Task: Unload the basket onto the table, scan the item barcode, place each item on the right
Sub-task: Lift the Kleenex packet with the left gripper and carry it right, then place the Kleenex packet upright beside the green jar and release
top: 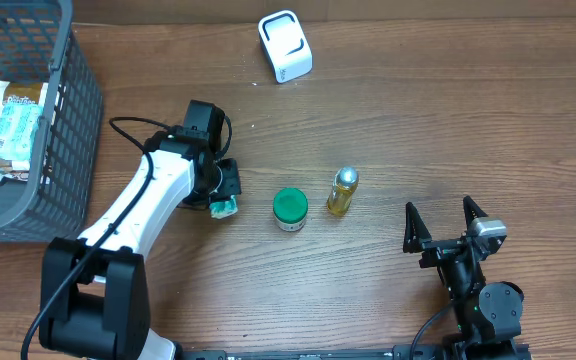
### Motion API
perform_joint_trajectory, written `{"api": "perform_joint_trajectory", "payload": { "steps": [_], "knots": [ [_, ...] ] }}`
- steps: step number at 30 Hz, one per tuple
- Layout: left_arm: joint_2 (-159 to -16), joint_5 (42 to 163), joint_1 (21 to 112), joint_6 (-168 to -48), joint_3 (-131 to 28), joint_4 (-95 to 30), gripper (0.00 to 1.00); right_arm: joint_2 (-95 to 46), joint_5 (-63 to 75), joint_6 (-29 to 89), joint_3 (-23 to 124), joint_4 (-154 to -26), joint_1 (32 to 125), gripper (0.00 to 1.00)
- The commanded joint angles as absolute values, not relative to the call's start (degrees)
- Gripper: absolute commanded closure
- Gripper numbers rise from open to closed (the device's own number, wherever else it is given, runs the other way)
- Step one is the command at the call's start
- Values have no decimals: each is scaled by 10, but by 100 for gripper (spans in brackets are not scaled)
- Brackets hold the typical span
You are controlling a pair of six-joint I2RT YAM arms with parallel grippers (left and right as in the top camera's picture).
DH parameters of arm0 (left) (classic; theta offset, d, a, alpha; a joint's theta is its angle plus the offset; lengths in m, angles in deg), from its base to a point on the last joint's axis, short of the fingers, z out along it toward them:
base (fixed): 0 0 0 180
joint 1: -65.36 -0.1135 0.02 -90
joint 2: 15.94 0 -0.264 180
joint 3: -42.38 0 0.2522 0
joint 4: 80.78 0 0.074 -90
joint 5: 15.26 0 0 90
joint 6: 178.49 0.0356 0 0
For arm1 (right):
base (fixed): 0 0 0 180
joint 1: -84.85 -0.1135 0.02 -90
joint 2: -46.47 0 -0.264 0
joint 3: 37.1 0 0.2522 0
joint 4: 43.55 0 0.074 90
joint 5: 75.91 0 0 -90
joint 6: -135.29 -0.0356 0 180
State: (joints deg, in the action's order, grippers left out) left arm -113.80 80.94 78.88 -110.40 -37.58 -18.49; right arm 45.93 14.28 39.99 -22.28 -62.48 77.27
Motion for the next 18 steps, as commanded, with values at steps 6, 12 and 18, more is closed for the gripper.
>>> {"api": "perform_joint_trajectory", "payload": {
  "steps": [6, 12, 18],
  "knots": [
    [-1128, 1003, 779, -1005, -403, -180, 96, 462, 140, 404, -229, -622, 775, 0],
    [-1128, 1215, 742, -962, -427, -191, 96, 462, 140, 404, -229, -622, 775, 0],
    [-1129, 1235, 736, -961, -427, -190, 96, 462, 140, 404, -229, -622, 775, 0]
  ]
}}
